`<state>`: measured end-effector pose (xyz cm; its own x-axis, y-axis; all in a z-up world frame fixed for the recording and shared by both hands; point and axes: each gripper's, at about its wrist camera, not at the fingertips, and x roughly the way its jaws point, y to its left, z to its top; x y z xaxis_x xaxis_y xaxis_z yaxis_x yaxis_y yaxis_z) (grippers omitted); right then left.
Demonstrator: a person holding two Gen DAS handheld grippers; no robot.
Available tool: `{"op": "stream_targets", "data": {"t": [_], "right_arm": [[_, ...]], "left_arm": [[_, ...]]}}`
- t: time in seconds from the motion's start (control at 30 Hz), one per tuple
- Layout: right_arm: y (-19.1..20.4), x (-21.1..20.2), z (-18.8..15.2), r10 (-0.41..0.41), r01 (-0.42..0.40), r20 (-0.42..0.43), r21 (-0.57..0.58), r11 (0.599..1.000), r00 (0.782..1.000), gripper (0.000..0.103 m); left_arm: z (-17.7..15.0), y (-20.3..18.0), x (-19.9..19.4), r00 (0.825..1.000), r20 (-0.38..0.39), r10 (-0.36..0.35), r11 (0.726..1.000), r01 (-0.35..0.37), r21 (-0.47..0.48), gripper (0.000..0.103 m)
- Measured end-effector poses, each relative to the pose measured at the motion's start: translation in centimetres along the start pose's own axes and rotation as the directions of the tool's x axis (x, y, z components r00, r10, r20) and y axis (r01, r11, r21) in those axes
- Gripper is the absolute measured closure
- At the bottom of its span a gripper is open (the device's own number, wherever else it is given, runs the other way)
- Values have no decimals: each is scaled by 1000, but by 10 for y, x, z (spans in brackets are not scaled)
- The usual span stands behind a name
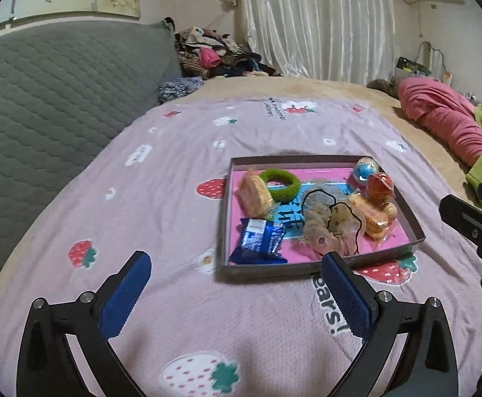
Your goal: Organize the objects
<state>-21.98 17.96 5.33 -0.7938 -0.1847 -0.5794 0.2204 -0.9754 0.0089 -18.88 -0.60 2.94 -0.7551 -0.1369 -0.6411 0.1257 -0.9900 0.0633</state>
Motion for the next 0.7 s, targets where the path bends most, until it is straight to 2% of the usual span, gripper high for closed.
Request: {"op": "stream_targets", "data": {"t": [0.23,0.33,0.7], "right_arm": [[6,-32,4,-4,4,14,3,1000,1000,1],[10,-43,6,-12,12,16,-8,1000,1000,1],[16,-98,18,-28,30,92,-23,999,995,1]], "left_arm": [[1,5,-38,1000,30,-7,1000,6,11,0],[5,8,-56,999,45,-30,1000,30,-2,0],[13,18,-108,995,102,-6,1000,7,-16,0]]}}
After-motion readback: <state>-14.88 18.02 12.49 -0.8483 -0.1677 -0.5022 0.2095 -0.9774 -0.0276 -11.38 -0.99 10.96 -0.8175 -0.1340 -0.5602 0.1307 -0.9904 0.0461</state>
